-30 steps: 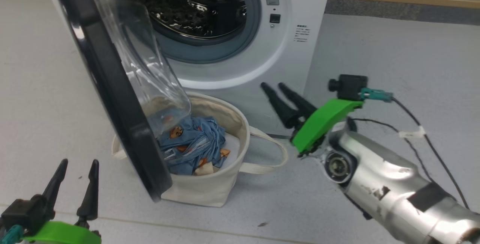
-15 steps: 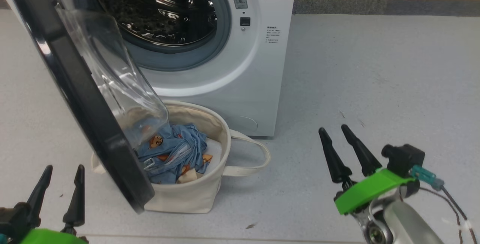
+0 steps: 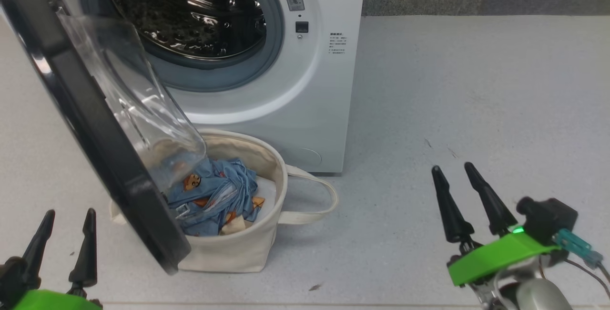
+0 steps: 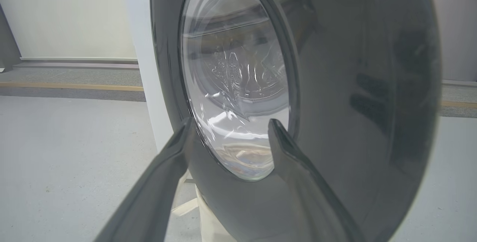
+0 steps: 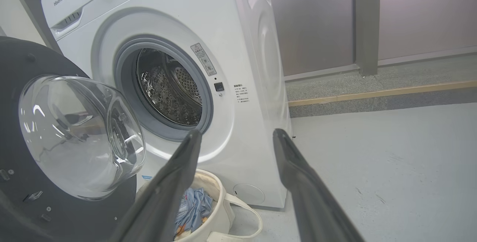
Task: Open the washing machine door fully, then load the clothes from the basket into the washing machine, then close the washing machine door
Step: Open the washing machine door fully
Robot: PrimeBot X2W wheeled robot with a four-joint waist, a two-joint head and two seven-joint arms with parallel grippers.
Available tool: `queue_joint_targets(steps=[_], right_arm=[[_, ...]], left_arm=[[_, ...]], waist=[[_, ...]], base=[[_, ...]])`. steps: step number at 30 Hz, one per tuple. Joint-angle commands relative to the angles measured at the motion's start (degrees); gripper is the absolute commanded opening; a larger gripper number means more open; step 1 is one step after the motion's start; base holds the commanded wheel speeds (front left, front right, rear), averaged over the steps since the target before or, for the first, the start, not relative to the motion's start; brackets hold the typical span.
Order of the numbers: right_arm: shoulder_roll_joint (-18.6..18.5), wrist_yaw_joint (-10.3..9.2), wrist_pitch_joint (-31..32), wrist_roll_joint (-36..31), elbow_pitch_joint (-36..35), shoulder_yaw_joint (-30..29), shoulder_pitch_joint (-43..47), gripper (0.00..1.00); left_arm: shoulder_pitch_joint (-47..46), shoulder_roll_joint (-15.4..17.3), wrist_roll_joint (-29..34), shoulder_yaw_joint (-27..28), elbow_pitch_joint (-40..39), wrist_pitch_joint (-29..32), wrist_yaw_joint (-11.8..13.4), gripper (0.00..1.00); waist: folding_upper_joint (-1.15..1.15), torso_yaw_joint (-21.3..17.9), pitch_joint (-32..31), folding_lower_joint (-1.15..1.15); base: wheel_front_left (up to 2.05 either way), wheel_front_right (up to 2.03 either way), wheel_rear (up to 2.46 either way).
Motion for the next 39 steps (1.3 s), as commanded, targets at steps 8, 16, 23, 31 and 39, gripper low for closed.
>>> queue_joint_targets(steps=[8,16,23,31,39], right_arm=[[-1.26,0.05,2.20,-1.00,-4.00,-0.67,-0.51,1.00],[-5.02,0.05,5.08,-1.79,-5.24,-0.20,-1.76,1.00],[-4.65,0.05,5.40,-1.50,-6.23,-1.27,-0.74,1.00],[-4.03,0.05,5.03,-1.55,-5.58,-1.48,-0.13,1.00],[-4.12,0.05,4.93,-1.85,-5.32,-2.12,-0.03,1.00]], left_arm=[[-1.84,3.06,-0.53,2.83,-0.80,-0.51,-0.05,1.00],[-2.19,3.16,-0.60,2.34,-0.18,-0.65,-0.33,1.00],[-2.22,3.14,-0.84,2.16,0.32,-0.82,-0.46,1.00],[-2.70,3.25,-1.15,3.93,-0.87,-1.33,0.92,0.00],[-3.77,3.66,-3.64,7.11,-17.09,1.83,4.52,0.00]], waist=[[0.00,0.05,-0.13,0.00],[0.00,0.42,-0.47,0.00],[0.00,0.52,-0.45,0.00],[0.00,0.33,-0.39,0.00],[0.00,0.74,-0.13,0.00]], base=[[0.00,0.00,0.00],[0.00,0.00,0.00],[0.00,0.00,0.00],[0.00,0.00,0.00],[0.00,0.00,0.00]])
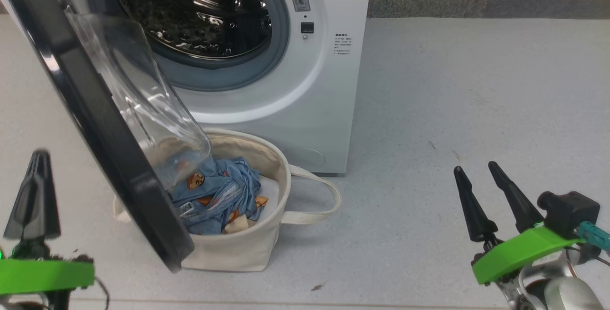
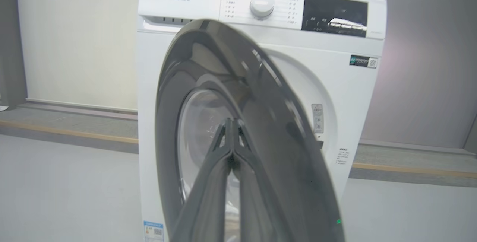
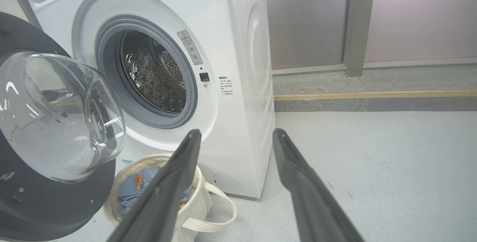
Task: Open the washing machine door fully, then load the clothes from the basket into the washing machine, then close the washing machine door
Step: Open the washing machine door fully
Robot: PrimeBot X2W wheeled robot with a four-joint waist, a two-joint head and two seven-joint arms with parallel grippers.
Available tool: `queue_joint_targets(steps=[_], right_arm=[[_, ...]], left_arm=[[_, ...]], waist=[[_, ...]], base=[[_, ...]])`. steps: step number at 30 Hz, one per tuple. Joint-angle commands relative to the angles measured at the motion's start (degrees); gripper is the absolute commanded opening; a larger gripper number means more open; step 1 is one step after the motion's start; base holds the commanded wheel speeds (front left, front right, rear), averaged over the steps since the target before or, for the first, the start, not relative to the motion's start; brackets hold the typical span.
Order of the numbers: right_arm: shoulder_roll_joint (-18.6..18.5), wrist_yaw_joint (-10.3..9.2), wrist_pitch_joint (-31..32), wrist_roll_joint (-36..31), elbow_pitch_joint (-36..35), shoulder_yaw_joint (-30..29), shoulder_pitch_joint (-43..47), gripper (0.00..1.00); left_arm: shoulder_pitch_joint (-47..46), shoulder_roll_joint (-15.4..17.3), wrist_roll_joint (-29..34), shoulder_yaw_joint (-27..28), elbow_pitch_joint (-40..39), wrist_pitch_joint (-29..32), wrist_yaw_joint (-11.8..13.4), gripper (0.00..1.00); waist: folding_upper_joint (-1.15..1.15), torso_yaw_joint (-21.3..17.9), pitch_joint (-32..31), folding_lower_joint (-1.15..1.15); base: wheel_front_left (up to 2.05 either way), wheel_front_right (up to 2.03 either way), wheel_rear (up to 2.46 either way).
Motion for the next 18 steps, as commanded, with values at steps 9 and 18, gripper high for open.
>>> queue_joint_targets(steps=[9,18], right_arm=[[0.51,0.05,-0.46,-0.86,-2.46,0.92,-2.03,1.00],[1.36,0.05,-0.59,-1.94,-2.86,1.26,-3.65,1.00]], left_arm=[[-7.04,0.40,-0.37,-6.27,-26.76,15.83,7.09,0.00],[-9.70,-6.05,6.20,-15.70,-18.32,22.18,15.63,0.00]], waist=[[0.00,0.24,1.31,0.00],[0.00,-0.41,3.64,0.00]], base=[[0.00,0.00,0.00],[0.00,0.00,0.00]])
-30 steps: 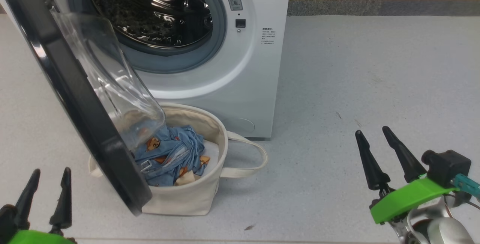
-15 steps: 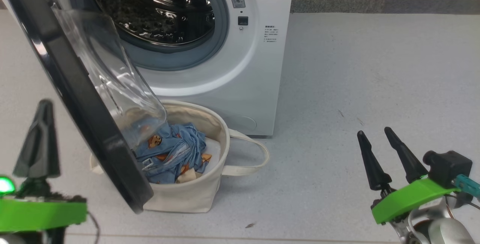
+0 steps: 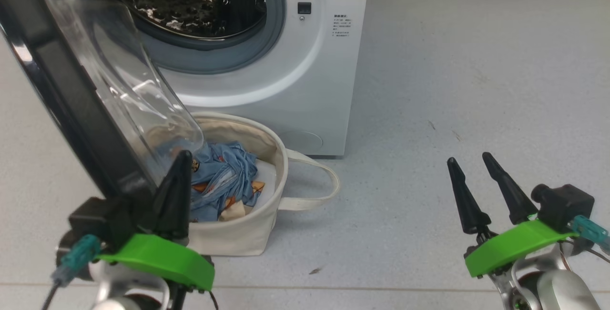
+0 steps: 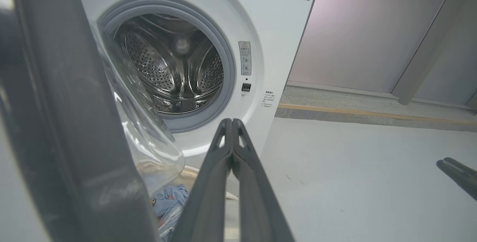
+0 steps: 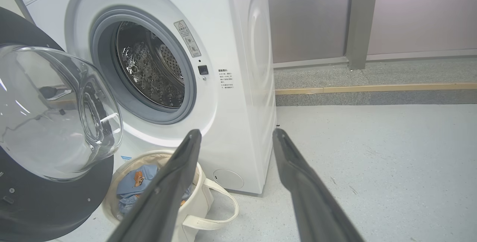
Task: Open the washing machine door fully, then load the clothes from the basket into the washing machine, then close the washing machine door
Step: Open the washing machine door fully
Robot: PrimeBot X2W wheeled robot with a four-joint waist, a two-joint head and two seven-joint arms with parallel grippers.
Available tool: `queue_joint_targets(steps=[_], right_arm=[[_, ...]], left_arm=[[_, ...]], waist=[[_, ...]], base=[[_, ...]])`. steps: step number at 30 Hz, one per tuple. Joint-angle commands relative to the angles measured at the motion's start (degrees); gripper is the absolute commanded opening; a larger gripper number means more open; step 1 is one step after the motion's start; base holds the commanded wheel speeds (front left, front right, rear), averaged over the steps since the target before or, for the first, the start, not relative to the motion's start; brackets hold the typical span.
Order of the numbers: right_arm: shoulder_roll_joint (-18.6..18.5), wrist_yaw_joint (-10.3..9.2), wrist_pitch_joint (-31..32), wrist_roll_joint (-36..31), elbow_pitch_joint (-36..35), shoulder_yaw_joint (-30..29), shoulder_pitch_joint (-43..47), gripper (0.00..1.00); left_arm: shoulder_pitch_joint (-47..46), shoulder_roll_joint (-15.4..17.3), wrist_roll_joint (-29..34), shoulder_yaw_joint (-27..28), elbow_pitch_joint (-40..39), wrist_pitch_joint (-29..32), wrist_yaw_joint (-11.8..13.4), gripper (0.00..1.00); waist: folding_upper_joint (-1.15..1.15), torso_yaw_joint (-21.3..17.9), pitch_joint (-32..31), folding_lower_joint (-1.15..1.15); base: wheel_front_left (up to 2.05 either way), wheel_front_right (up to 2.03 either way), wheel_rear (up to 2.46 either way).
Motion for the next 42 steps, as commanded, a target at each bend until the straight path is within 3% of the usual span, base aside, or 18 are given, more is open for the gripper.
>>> queue_joint_targets(steps=[1,11,20,30,34,42], right_arm=[[-0.01,0.05,-0.56,-0.48,-2.33,1.18,-2.64,1.00],[0.34,0.05,-0.58,-1.07,-2.83,1.99,-3.43,1.00],[0.38,0.05,-0.59,-0.75,-2.73,3.69,-3.70,1.00],[0.18,0.05,-1.00,-0.08,-3.05,5.79,-3.56,1.00],[-0.06,0.05,-0.85,0.15,-3.29,7.00,-2.76,1.00],[0.24,0.05,0.58,-0.06,-4.46,8.86,-3.75,1.00]], left_arm=[[-3.06,0.56,0.65,1.83,-0.58,0.53,0.64,0.00],[-2.90,-0.75,2.65,0.84,5.97,0.03,3.21,0.00],[-5.01,-2.51,1.62,1.65,11.34,-2.48,2.92,0.00],[-5.55,-2.21,0.56,4.60,16.86,-5.19,3.31,0.00],[-6.81,-0.98,0.27,5.57,19.68,-6.63,1.71,0.00],[-12.12,-0.73,-4.10,8.80,29.55,-12.18,-4.91,0.00]], waist=[[0.00,-0.02,0.36,0.00],[0.00,2.59,1.00,0.00],[0.00,9.12,0.21,0.00],[0.00,17.76,-0.62,0.00],[0.00,21.82,-1.20,0.00],[0.00,26.79,0.61,0.00]], base=[[0.00,0.00,0.00],[0.00,0.00,0.00],[0.00,0.00,0.00],[0.00,0.00,0.00],[0.00,0.00,0.00],[0.00,0.00,0.00]])
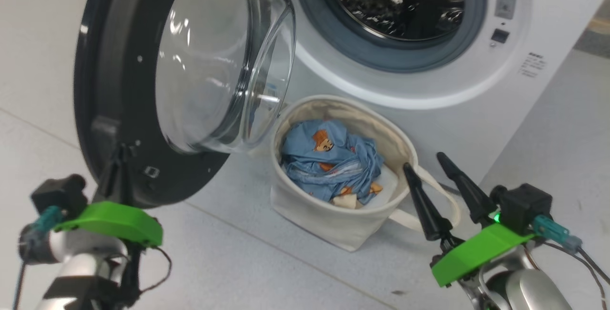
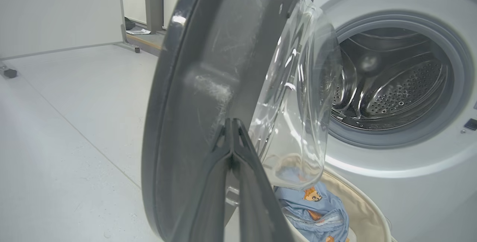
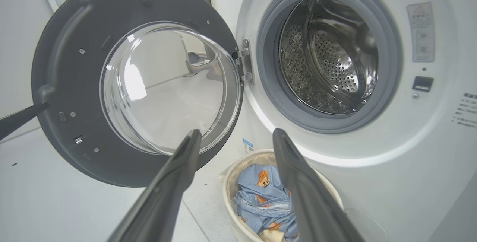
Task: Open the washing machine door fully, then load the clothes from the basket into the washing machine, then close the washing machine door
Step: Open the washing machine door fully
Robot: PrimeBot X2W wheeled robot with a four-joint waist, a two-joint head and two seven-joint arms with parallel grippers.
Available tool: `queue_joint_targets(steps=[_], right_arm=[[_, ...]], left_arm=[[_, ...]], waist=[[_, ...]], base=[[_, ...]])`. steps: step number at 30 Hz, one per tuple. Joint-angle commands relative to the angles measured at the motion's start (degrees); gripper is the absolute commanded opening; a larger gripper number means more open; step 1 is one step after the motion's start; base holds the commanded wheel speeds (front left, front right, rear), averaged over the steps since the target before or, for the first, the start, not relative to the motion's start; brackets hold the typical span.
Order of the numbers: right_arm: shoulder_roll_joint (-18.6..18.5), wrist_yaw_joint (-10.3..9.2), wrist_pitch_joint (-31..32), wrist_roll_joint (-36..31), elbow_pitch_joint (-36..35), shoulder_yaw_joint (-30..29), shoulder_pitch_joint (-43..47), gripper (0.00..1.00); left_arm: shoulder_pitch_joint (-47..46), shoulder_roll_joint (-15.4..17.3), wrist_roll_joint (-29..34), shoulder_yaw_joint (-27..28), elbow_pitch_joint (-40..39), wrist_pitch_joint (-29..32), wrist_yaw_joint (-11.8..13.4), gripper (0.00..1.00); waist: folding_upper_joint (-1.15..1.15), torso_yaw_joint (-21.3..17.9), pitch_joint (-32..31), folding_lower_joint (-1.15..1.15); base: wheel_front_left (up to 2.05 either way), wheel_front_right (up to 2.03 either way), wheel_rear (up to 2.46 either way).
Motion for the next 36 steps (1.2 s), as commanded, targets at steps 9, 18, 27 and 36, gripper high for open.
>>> queue_joint_targets(steps=[9,18,27,36], right_arm=[[-0.22,0.05,2.00,-1.40,-2.17,1.64,-6.30,1.00],[-0.60,0.05,2.37,-2.25,-1.97,0.02,-7.59,1.00],[-0.17,0.05,0.79,-1.90,-1.68,-3.54,-4.87,1.00],[0.76,0.05,-0.36,-1.81,-3.33,-5.63,-1.66,1.00]], left_arm=[[-8.98,2.63,-3.89,7.37,8.71,-7.82,-5.85,0.00],[-13.67,2.87,-4.56,8.61,19.15,-12.34,-9.67,0.00],[-15.25,2.52,-3.60,6.83,23.67,-13.55,-13.26,0.49],[-9.58,4.61,-2.90,4.68,17.17,-12.40,-15.32,1.00]], waist=[[0.00,2.22,5.75,0.00],[0.00,2.38,6.74,0.00],[0.00,1.30,3.94,0.00],[0.00,-7.00,1.85,0.00]], base=[[0.00,0.00,0.00],[0.00,0.00,0.00],[0.00,0.00,0.00],[0.00,0.00,0.00]])
